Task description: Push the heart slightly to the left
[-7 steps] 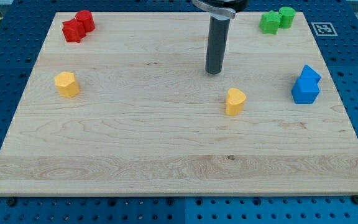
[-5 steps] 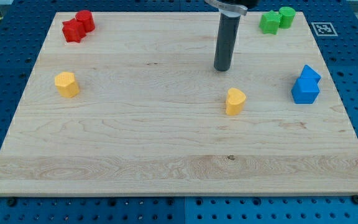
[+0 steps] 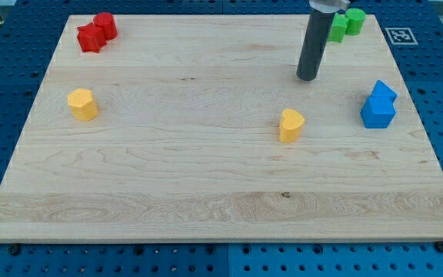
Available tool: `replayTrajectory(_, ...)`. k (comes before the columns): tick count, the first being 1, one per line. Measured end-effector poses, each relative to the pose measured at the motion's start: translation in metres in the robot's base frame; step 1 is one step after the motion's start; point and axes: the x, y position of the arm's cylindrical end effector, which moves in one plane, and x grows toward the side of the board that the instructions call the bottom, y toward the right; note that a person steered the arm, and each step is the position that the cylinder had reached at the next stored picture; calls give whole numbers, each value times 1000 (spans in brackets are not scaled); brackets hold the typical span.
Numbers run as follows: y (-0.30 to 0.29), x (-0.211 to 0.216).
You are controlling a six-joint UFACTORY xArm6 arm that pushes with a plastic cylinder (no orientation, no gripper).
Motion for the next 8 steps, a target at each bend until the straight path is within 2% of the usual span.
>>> replayTrajectory(8,96,-19)
